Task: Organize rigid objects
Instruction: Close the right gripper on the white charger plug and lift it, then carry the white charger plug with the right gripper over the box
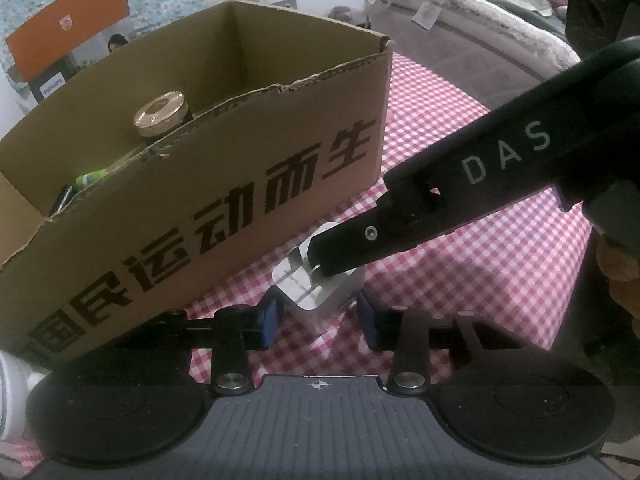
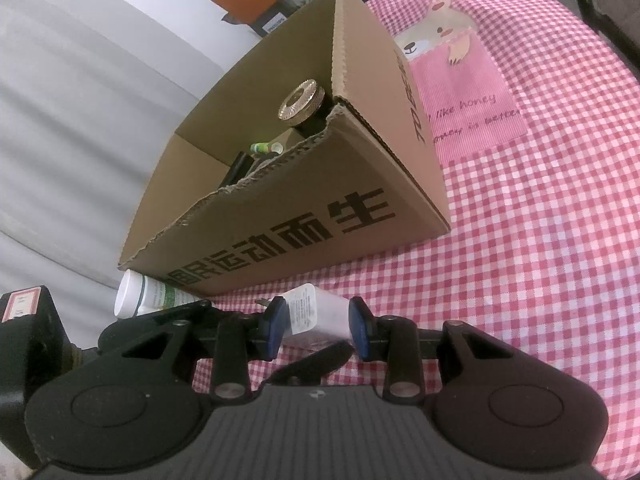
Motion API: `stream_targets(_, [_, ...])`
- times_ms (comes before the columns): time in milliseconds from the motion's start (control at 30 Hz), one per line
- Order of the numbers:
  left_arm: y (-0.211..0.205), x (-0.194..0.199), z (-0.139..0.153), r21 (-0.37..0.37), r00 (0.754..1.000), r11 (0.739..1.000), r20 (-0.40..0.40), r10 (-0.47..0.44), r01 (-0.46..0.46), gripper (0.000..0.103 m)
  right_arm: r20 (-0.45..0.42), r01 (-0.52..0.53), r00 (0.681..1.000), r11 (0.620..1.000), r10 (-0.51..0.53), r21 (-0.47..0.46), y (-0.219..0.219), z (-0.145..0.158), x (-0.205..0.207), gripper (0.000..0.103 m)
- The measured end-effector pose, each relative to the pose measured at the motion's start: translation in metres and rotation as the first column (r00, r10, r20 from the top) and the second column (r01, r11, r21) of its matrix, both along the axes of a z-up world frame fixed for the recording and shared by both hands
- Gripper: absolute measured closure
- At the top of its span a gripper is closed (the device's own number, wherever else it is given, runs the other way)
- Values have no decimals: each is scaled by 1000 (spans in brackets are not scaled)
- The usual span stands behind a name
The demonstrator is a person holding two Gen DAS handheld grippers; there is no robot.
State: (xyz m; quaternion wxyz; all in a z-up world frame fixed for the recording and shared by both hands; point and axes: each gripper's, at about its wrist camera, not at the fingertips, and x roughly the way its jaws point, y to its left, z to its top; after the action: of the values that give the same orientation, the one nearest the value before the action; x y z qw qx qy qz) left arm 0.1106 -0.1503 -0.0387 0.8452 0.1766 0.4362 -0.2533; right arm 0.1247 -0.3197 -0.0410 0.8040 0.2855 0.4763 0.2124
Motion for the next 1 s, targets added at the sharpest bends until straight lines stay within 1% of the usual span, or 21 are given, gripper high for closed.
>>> stream_targets(333, [4, -3, 3, -10, 1000, 1000, 6, 8, -8, 69, 0, 17, 1000, 1000, -17, 2, 3, 2, -4, 66])
stream_targets(433, [6, -5, 6, -21, 1000, 1000, 4, 8, -8, 70, -3, 19, 1000, 1000, -19, 9, 6, 3, -6, 65])
stream_targets(667, [10, -13, 11, -51, 1000, 999, 7, 18, -17, 71, 17, 22, 1000, 1000, -22, -15, 12, 11, -11, 65])
stream_targets(833, [17, -21, 32, -83, 998, 996, 47, 30, -26, 72, 65, 17, 998, 1000, -16, -23, 16, 30, -19, 65])
stream_targets(1000, [27, -26, 69, -126, 991, 991, 122, 59, -44, 72, 155, -9, 988, 999, 14, -36, 24, 68, -19, 65])
